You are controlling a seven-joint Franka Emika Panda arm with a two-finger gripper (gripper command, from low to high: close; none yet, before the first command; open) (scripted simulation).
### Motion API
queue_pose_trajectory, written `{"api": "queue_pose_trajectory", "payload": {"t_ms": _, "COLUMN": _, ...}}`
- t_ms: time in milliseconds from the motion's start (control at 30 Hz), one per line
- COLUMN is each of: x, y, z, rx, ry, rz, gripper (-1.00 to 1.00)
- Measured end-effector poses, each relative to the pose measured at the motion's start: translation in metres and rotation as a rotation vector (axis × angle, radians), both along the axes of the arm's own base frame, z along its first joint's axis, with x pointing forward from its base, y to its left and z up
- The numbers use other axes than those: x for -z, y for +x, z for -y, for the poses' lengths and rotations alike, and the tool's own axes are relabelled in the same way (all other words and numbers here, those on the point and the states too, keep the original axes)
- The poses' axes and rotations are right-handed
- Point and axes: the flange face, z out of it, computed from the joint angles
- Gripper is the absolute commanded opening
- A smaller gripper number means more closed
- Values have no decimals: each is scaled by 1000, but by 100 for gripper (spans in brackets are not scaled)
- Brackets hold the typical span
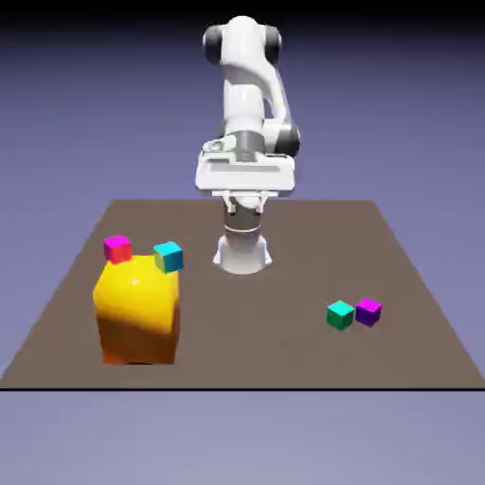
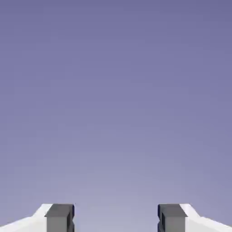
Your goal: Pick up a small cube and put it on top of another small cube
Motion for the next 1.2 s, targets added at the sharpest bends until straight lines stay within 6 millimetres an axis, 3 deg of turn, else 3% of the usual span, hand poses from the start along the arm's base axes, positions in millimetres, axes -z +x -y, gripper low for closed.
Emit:
{"api": "queue_pose_trajectory", "payload": {"t_ms": 267, "x": 61, "y": 12, "z": -58, "rx": 147, "ry": 161, "rz": -196, "gripper": 0}}
{"api": "queue_pose_trajectory", "payload": {"t_ms": 533, "x": 125, "y": 6, "z": -115, "rx": 329, "ry": 278, "rz": -394, "gripper": 0}}
{"api": "queue_pose_trajectory", "payload": {"t_ms": 767, "x": 180, "y": -14, "z": -165, "rx": 513, "ry": 341, "rz": -562, "gripper": 0}}
{"api": "queue_pose_trajectory", "payload": {"t_ms": 1000, "x": 231, "y": -49, "z": -213, "rx": 714, "ry": 363, "rz": -717, "gripper": 0}}
{"api": "queue_pose_trajectory", "payload": {"t_ms": 1133, "x": 256, "y": -72, "z": -235, "rx": 843, "ry": 361, "rz": -793, "gripper": 0}}
{"api": "queue_pose_trajectory", "payload": {"t_ms": 1200, "x": 265, "y": -72, "z": -236, "rx": 842, "ry": 364, "rz": -795, "gripper": 0}}
